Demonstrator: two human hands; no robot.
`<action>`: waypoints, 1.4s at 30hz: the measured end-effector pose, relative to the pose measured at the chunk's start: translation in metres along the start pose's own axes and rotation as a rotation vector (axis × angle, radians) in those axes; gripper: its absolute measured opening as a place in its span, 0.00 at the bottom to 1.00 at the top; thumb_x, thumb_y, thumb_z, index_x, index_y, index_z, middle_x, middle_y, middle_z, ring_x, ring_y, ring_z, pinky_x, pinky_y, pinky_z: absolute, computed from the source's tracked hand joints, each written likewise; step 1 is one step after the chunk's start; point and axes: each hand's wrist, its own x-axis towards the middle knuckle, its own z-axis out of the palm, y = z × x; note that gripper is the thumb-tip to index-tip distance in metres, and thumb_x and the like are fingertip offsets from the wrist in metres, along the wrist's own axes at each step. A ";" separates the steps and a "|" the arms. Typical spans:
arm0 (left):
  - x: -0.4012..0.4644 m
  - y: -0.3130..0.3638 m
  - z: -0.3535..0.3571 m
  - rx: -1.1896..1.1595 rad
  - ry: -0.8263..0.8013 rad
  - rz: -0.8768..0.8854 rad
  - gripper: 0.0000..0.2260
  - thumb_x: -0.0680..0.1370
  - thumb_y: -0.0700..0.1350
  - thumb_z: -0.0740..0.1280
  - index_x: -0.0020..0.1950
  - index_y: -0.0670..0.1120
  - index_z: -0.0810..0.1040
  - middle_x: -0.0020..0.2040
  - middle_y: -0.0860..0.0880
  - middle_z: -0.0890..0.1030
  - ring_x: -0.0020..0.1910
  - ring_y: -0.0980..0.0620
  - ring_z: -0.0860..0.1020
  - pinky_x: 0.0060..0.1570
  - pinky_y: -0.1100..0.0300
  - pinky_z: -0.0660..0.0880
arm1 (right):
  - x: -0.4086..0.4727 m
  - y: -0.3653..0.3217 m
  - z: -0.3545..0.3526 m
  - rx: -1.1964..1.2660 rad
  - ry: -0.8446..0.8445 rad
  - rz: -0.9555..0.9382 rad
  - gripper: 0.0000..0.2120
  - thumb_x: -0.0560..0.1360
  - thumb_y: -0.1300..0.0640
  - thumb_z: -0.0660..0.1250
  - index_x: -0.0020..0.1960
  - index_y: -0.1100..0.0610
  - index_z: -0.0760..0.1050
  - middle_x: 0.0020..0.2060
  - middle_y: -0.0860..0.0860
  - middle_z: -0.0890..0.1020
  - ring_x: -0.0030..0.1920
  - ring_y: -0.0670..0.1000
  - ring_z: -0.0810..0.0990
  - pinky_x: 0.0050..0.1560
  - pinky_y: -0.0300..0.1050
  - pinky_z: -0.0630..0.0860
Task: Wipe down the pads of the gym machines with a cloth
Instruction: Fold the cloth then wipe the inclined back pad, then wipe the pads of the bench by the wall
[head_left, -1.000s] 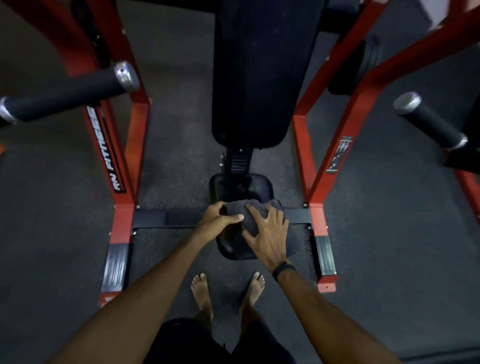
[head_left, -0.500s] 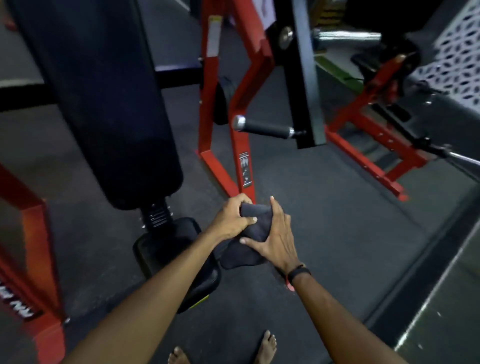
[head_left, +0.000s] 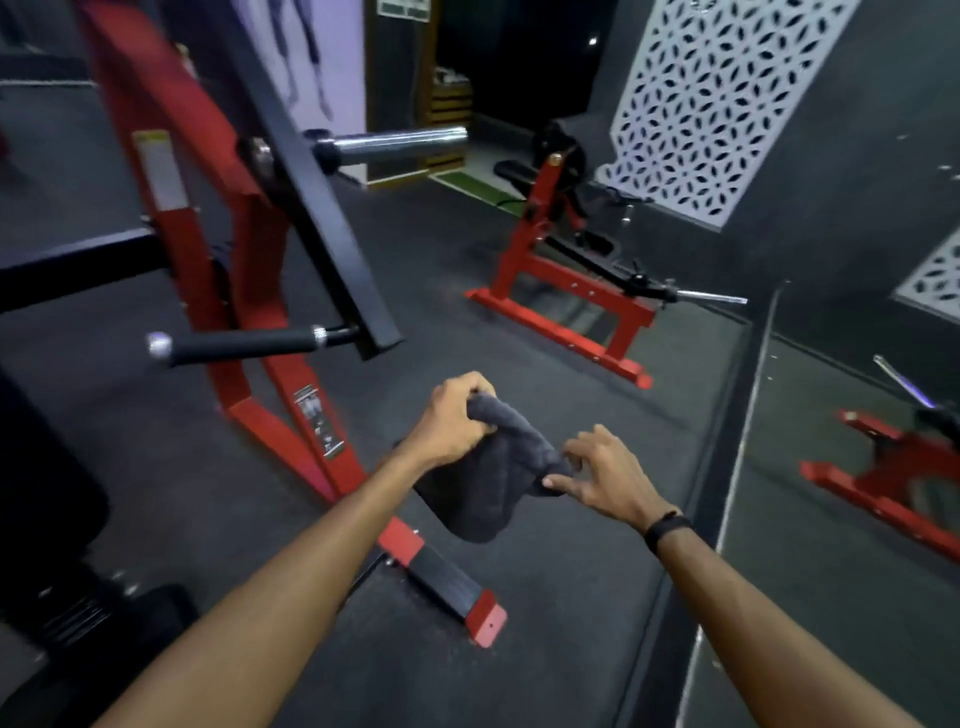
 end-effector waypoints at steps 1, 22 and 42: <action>0.013 0.006 0.010 -0.003 -0.004 0.012 0.18 0.69 0.31 0.73 0.38 0.54 0.73 0.34 0.56 0.77 0.32 0.62 0.73 0.35 0.63 0.70 | 0.001 0.017 -0.007 -0.021 0.004 0.009 0.34 0.67 0.20 0.58 0.44 0.51 0.77 0.38 0.47 0.76 0.41 0.52 0.69 0.42 0.57 0.74; 0.334 0.051 0.051 0.312 -0.120 0.114 0.14 0.67 0.42 0.78 0.35 0.53 0.73 0.35 0.56 0.79 0.40 0.51 0.79 0.36 0.59 0.68 | 0.217 0.204 -0.162 0.099 -0.095 0.220 0.20 0.69 0.53 0.80 0.33 0.51 0.67 0.30 0.45 0.72 0.33 0.47 0.70 0.34 0.47 0.64; 0.658 0.071 0.132 0.474 -0.052 0.361 0.09 0.73 0.53 0.75 0.45 0.55 0.75 0.40 0.57 0.78 0.47 0.51 0.77 0.52 0.53 0.65 | 0.440 0.438 -0.227 0.055 0.051 0.231 0.17 0.70 0.55 0.79 0.33 0.52 0.70 0.30 0.45 0.75 0.32 0.44 0.73 0.36 0.47 0.69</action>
